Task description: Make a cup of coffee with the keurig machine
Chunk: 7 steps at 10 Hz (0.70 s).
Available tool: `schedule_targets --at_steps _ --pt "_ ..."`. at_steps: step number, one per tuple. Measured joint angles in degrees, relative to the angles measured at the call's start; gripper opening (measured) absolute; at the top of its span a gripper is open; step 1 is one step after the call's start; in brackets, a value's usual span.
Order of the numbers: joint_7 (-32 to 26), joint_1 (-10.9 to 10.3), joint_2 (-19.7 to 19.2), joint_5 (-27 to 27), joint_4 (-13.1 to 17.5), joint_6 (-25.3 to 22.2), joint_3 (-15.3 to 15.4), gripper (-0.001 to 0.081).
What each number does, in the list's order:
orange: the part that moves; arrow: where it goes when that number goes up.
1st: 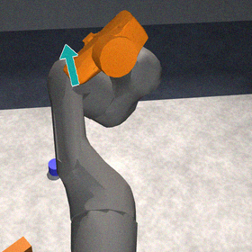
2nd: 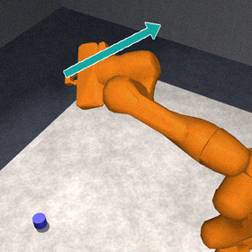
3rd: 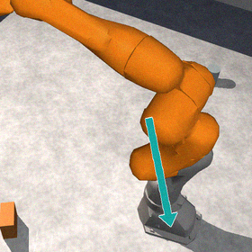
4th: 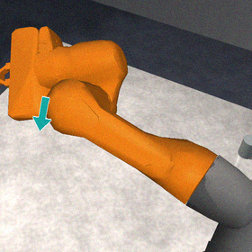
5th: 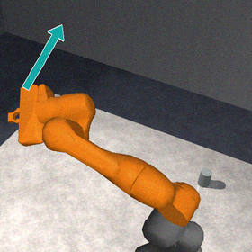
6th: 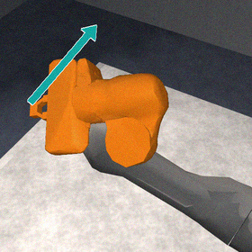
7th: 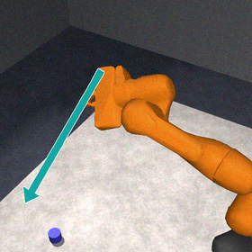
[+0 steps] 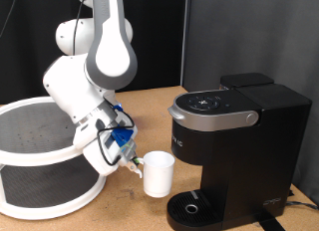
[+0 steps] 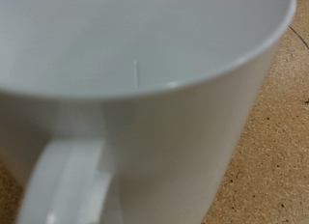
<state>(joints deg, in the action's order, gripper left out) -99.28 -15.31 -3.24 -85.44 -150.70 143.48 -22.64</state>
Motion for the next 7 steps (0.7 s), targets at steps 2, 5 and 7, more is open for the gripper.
schedule_targets --at_steps 2,5,7 --pt "0.1 0.0 0.1 0.3 0.0 0.0 0.4 0.007" --pt "0.6 0.0 0.2 0.5 0.0 0.0 0.9 0.007" --pt "0.6 0.0 0.1 -0.1 0.0 0.2 1.2 0.007"
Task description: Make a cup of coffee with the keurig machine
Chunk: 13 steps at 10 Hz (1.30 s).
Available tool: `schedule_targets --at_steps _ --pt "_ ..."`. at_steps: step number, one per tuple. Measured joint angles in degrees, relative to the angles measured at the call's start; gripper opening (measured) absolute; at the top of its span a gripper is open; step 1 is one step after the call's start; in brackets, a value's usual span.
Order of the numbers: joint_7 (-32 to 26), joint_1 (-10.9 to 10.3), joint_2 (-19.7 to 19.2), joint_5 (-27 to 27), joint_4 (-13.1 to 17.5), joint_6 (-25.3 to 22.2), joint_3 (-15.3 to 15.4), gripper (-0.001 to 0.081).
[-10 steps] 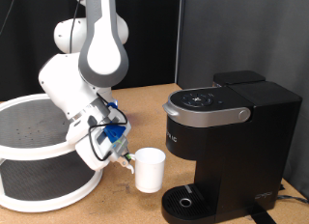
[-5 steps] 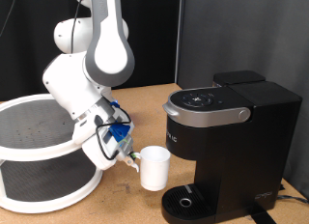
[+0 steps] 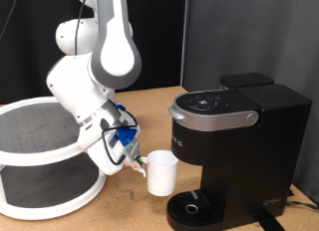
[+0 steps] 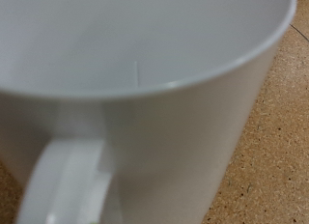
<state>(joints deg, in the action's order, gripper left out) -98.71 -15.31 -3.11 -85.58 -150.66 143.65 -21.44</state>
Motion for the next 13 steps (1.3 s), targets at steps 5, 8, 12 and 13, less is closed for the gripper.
schedule_targets --at_steps 5,8,12,13 --pt "-0.1 -0.2 -1.2 -3.8 1.1 0.8 3.1 0.007" --pt "-1.3 -0.3 -3.7 -7.7 2.7 1.3 5.4 0.007" --pt "-3.7 -0.6 -8.5 -12.7 5.9 2.3 8.1 0.007" --pt "-4.5 -0.6 -9.7 -13.8 6.5 2.3 8.6 0.007"
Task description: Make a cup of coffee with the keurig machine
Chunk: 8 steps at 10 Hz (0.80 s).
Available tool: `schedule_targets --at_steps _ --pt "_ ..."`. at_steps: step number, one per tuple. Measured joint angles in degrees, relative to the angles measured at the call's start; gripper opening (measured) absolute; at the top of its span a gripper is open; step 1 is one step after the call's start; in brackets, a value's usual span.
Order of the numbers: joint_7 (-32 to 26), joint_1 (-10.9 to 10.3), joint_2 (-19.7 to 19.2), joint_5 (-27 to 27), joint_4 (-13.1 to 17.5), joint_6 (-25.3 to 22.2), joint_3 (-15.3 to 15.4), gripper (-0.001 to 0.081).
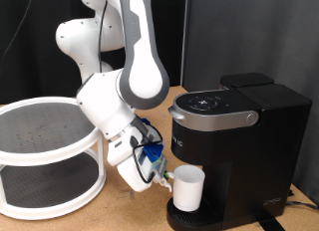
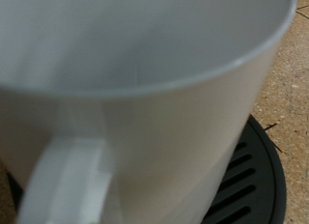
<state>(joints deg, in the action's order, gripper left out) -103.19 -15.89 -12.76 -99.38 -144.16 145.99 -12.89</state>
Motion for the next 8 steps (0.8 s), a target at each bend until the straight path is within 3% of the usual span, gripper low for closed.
schedule_targets --at_steps 4,6,7,8 --pt "-1.7 0.0 -2.1 -2.3 1.2 -0.3 0.8 0.007" --pt "-2.5 0.4 -2.1 -2.2 0.8 -2.0 0.7 0.0317" --pt "-3.2 0.9 -2.0 -2.0 0.4 -2.6 0.3 0.0317" --pt "-3.9 1.3 -1.8 -1.6 -0.3 -2.8 -0.3 0.0528"
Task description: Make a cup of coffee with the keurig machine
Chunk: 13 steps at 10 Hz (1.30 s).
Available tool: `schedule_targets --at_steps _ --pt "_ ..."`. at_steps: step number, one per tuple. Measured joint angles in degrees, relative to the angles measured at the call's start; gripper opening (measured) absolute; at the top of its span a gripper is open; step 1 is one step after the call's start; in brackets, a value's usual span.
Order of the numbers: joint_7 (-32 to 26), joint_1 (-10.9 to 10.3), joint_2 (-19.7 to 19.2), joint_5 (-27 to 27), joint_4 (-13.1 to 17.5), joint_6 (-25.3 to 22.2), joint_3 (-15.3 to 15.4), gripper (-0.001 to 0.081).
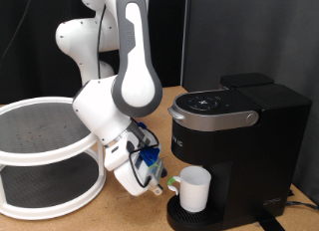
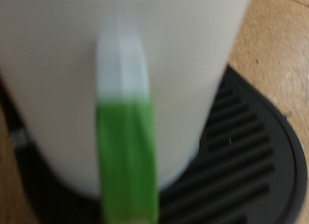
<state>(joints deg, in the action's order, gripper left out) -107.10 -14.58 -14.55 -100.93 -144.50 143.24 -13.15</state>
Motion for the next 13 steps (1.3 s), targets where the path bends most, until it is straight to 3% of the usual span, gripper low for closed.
schedule_targets --at_steps 1,3,5,7,10,13 --pt "0.0 0.6 0.4 2.1 -1.1 0.0 -0.8 0.0528" --pt "1.5 1.8 2.5 7.3 -3.6 -0.5 -2.5 0.0763" --pt "2.2 3.4 5.4 11.1 -5.7 -2.4 -4.3 0.0799" --pt "2.4 4.4 7.9 11.4 -7.3 -2.5 -5.1 0.0803" --pt "2.1 4.5 8.0 11.6 -7.3 -3.8 -5.2 0.0803" --pt "3.3 5.7 11.1 13.4 -7.6 -6.0 -6.4 0.0803"
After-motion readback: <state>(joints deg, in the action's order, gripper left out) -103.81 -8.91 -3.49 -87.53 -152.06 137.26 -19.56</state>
